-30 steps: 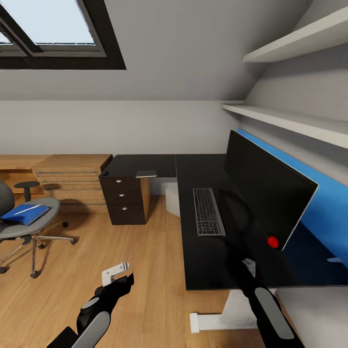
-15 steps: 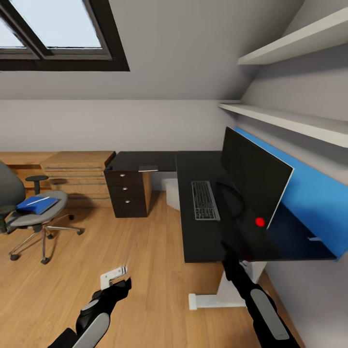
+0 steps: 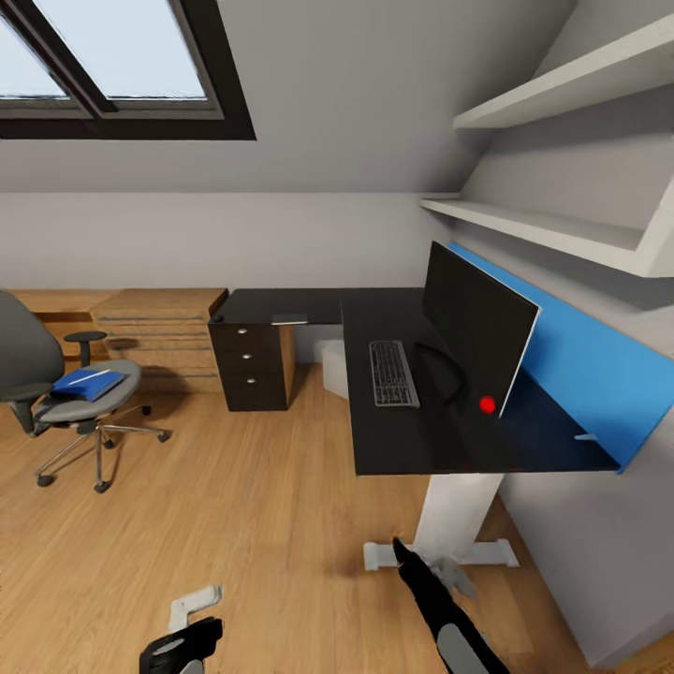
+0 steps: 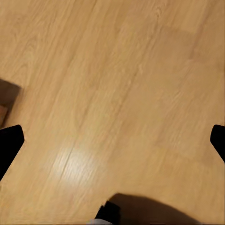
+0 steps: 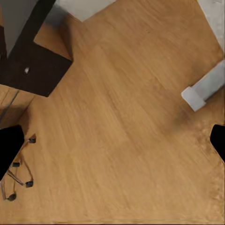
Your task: In the bedroom, organize the workspace by keeping the computer under the desk, ensuring the monitor is on the desk, placing the keyboard on the desk next to the monitor, placing the mouse on the desk next to the keyboard, moving the folder from the swivel chair onto the desk next to the mouse, stacking the notebook on top of the folder with the pen on top of the notebook, and positioning the swivel chair next to the desk.
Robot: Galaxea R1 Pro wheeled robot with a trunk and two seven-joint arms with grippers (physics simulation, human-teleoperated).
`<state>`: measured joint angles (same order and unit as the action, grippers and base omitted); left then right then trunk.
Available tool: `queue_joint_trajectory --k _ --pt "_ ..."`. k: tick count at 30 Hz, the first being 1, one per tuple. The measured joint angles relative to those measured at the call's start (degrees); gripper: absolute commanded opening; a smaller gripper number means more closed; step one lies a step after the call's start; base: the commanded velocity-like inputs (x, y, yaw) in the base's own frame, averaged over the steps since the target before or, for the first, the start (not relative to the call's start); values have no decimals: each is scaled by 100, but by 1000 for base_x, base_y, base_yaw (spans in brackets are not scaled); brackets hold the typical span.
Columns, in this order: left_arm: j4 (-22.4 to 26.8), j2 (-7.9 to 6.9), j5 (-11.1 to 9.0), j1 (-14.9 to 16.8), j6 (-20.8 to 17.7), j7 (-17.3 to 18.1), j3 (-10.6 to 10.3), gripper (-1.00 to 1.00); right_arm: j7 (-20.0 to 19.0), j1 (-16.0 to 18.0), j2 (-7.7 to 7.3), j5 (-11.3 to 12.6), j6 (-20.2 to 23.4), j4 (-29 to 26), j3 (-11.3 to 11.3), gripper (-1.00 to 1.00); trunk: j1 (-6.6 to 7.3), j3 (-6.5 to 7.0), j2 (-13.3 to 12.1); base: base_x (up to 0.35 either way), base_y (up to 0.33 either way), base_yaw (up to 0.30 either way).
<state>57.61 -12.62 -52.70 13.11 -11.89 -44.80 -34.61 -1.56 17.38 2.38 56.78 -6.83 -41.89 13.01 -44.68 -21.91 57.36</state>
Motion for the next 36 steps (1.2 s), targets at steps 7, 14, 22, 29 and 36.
queue_joint_trajectory --k 7,14,22,29,36 --pt "-891 -3 21 -65 1689 215 -1312 100 20 2 -12 -843 -909 1913 -7 100 1 -1 0 -12 0 0" --pt "-1555 17 -8 -179 2802 245 -2267 100 6 5 -5 -1048 -1732 2762 66 100 1 1 0 -1 0 0" --pt "-2156 200 -91 -187 2903 318 -2367 100 4 5 151 -2175 -2476 3488 409 100 0 1 0 -54 88 0" --pt "-2532 492 -112 -186 2908 393 -2364 100 -14 5 170 -2335 -2557 3537 436 100 1 1 0 -81 298 0" --pt "-2558 508 -109 -185 2908 655 -2338 100 11 5 301 -2345 -2562 3540 462 100 1 1 0 5 192 0"
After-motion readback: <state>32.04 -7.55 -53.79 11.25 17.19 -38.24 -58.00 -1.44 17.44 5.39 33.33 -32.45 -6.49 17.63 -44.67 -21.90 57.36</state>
